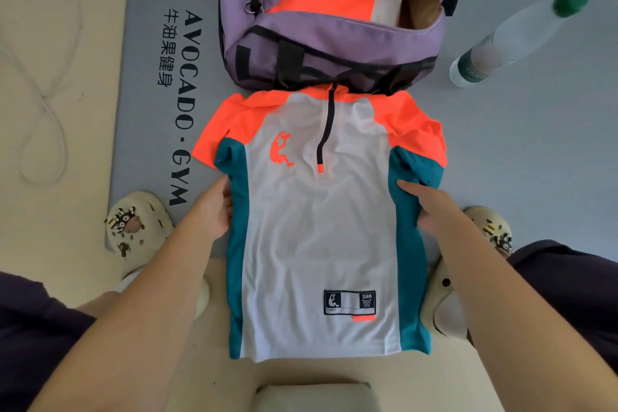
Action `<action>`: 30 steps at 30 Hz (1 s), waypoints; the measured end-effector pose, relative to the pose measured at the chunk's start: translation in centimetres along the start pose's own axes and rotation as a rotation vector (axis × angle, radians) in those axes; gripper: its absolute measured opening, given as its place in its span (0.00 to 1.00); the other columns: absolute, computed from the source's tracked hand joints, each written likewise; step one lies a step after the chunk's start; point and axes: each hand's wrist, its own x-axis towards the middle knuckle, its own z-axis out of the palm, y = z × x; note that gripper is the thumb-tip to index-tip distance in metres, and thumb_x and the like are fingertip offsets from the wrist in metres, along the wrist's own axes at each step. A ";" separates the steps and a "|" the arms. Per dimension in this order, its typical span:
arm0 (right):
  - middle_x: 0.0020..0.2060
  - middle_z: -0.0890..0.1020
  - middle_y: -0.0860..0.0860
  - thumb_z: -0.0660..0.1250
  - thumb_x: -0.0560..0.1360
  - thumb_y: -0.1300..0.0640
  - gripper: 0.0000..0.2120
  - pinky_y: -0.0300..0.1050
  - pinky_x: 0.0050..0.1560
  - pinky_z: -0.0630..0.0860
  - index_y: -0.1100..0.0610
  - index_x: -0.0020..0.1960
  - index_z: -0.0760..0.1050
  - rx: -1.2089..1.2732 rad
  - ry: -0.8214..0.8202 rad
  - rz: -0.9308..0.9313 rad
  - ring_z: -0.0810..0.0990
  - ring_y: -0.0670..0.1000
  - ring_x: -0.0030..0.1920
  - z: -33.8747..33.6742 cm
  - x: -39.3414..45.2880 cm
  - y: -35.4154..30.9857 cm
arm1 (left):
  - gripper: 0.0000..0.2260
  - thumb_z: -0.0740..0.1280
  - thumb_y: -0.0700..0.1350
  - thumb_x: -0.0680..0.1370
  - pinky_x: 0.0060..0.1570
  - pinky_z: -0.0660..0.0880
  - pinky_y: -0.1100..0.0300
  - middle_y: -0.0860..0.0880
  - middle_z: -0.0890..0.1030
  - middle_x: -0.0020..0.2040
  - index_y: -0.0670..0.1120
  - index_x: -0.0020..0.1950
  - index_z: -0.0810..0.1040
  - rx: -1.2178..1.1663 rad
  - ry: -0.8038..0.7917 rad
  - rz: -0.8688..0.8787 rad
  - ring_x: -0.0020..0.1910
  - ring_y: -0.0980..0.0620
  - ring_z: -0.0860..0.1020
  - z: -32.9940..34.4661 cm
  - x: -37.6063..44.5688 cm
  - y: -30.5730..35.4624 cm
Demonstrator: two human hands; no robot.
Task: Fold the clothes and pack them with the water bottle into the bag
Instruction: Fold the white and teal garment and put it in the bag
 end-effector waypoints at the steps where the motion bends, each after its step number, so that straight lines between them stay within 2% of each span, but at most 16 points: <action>1: 0.44 0.83 0.53 0.73 0.72 0.64 0.11 0.46 0.40 0.78 0.59 0.53 0.78 -0.054 -0.082 0.008 0.82 0.51 0.40 0.0 -0.2 0.0 | 0.12 0.65 0.55 0.80 0.49 0.76 0.56 0.48 0.85 0.46 0.47 0.54 0.81 0.009 -0.038 -0.038 0.47 0.49 0.81 -0.1 -0.1 -0.2; 3: 0.42 0.83 0.52 0.72 0.73 0.63 0.12 0.44 0.40 0.77 0.59 0.57 0.78 -0.137 -0.184 0.008 0.81 0.51 0.40 -0.2 -0.3 -0.1 | 0.14 0.66 0.55 0.79 0.58 0.76 0.52 0.47 0.85 0.52 0.47 0.57 0.81 0.002 -0.094 -0.100 0.53 0.48 0.82 -0.1 -0.5 -0.2; 6: 0.43 0.83 0.53 0.72 0.74 0.58 0.10 0.44 0.40 0.79 0.58 0.54 0.79 -0.120 -0.137 -0.075 0.83 0.51 0.39 -0.2 -0.2 -0.6 | 0.14 0.68 0.53 0.79 0.55 0.77 0.52 0.46 0.84 0.54 0.46 0.60 0.81 -0.045 -0.104 -0.060 0.51 0.48 0.82 0.4 -0.8 0.2; 9: 0.51 0.83 0.54 0.72 0.74 0.52 0.14 0.48 0.51 0.79 0.57 0.56 0.78 0.023 0.054 -0.185 0.83 0.53 0.49 -0.9 0.2 -2.1 | 0.16 0.66 0.48 0.81 0.58 0.76 0.53 0.46 0.82 0.58 0.44 0.66 0.77 -0.134 -0.079 0.136 0.54 0.49 0.81 0.7 -0.6 1.7; 12: 0.55 0.82 0.57 0.69 0.77 0.53 0.06 0.50 0.57 0.78 0.55 0.49 0.80 0.135 0.111 -0.335 0.83 0.50 0.47 -2.6 0.5 -3.3 | 0.14 0.63 0.49 0.82 0.59 0.75 0.56 0.49 0.83 0.56 0.47 0.65 0.76 -0.227 -0.111 0.326 0.55 0.51 0.81 0.2 -0.7 3.7; 14: 0.54 0.81 0.59 0.69 0.77 0.52 0.06 0.52 0.54 0.79 0.54 0.45 0.79 0.027 0.134 -0.374 0.83 0.52 0.45 -3.1 0.7 -3.2 | 0.13 0.63 0.53 0.81 0.57 0.75 0.56 0.51 0.82 0.56 0.51 0.63 0.77 -0.079 -0.093 0.288 0.54 0.52 0.81 0.0 -0.8 3.7; 16: 0.54 0.82 0.59 0.71 0.75 0.48 0.10 0.56 0.57 0.78 0.55 0.50 0.80 -0.145 0.146 -0.348 0.82 0.57 0.50 -2.8 0.9 -2.6 | 0.10 0.64 0.56 0.80 0.57 0.73 0.56 0.51 0.82 0.55 0.53 0.58 0.76 0.238 -0.039 0.215 0.54 0.52 0.80 0.3 -0.9 2.7; 17: 0.54 0.82 0.58 0.73 0.73 0.46 0.17 0.58 0.58 0.78 0.57 0.54 0.80 -0.262 0.169 -0.321 0.82 0.58 0.52 -2.4 0.9 -2.3 | 0.09 0.65 0.55 0.80 0.56 0.73 0.56 0.52 0.82 0.53 0.53 0.56 0.77 0.364 -0.009 0.197 0.53 0.52 0.80 0.6 -0.9 2.0; 18: 0.53 0.82 0.56 0.74 0.71 0.44 0.21 0.57 0.57 0.78 0.58 0.56 0.79 -0.398 0.197 -0.302 0.81 0.58 0.52 -2.0 0.8 -1.9 | 0.07 0.66 0.54 0.80 0.52 0.72 0.56 0.52 0.82 0.51 0.53 0.53 0.78 0.456 0.027 0.199 0.51 0.51 0.79 0.8 -0.9 1.5; 20: 0.47 0.80 0.54 0.74 0.71 0.44 0.19 0.49 0.49 0.75 0.59 0.51 0.80 -0.593 0.235 -0.304 0.78 0.56 0.48 -1.7 0.6 -1.5 | 0.05 0.67 0.51 0.79 0.46 0.70 0.56 0.50 0.82 0.49 0.51 0.48 0.79 0.550 0.070 0.243 0.50 0.49 0.78 1.2 -1.0 1.0; 21: 0.42 0.78 0.54 0.73 0.73 0.45 0.16 0.47 0.44 0.72 0.58 0.44 0.78 -0.616 0.245 -0.303 0.76 0.55 0.45 -1.7 0.5 -1.5 | 0.04 0.68 0.49 0.79 0.46 0.70 0.56 0.50 0.83 0.49 0.51 0.47 0.80 0.538 0.063 0.271 0.50 0.49 0.77 1.3 -1.0 0.9; 23: 0.37 0.73 0.55 0.71 0.74 0.45 0.20 0.48 0.40 0.69 0.59 0.35 0.71 -0.579 0.249 -0.314 0.73 0.53 0.40 -2.1 0.6 -1.6 | 0.04 0.67 0.45 0.79 0.53 0.73 0.55 0.50 0.83 0.50 0.50 0.51 0.81 0.363 -0.005 0.340 0.50 0.50 0.79 1.3 -1.0 1.4; 25: 0.40 0.75 0.55 0.69 0.77 0.47 0.21 0.50 0.43 0.76 0.67 0.43 0.74 -0.375 0.211 -0.336 0.76 0.51 0.40 -2.7 0.6 -1.9 | 0.08 0.65 0.43 0.80 0.54 0.75 0.57 0.51 0.83 0.51 0.48 0.59 0.79 0.107 -0.134 0.393 0.50 0.53 0.80 1.1 -1.3 2.5; 27: 0.42 0.80 0.52 0.66 0.79 0.50 0.15 0.42 0.42 0.79 0.63 0.51 0.77 -0.168 0.107 -0.340 0.80 0.46 0.39 -3.0 0.4 -2.4 | 0.13 0.65 0.46 0.80 0.57 0.76 0.56 0.49 0.83 0.56 0.46 0.63 0.78 -0.113 -0.280 0.359 0.55 0.50 0.81 0.7 -1.7 3.6; 29: 0.47 0.82 0.52 0.64 0.80 0.51 0.12 0.43 0.46 0.79 0.58 0.55 0.78 -0.150 0.076 -0.320 0.82 0.46 0.42 -3.0 0.3 -2.8 | 0.19 0.65 0.53 0.79 0.62 0.74 0.50 0.45 0.81 0.63 0.46 0.67 0.77 -0.085 -0.306 0.242 0.61 0.47 0.79 0.5 -2.1 3.9; 30: 0.50 0.82 0.56 0.65 0.80 0.50 0.13 0.49 0.52 0.79 0.59 0.56 0.78 -0.220 0.100 -0.318 0.83 0.51 0.47 -3.0 0.4 -2.8 | 0.22 0.66 0.57 0.78 0.61 0.75 0.49 0.45 0.81 0.63 0.48 0.67 0.77 0.044 -0.274 0.176 0.61 0.47 0.79 0.5 -2.2 3.6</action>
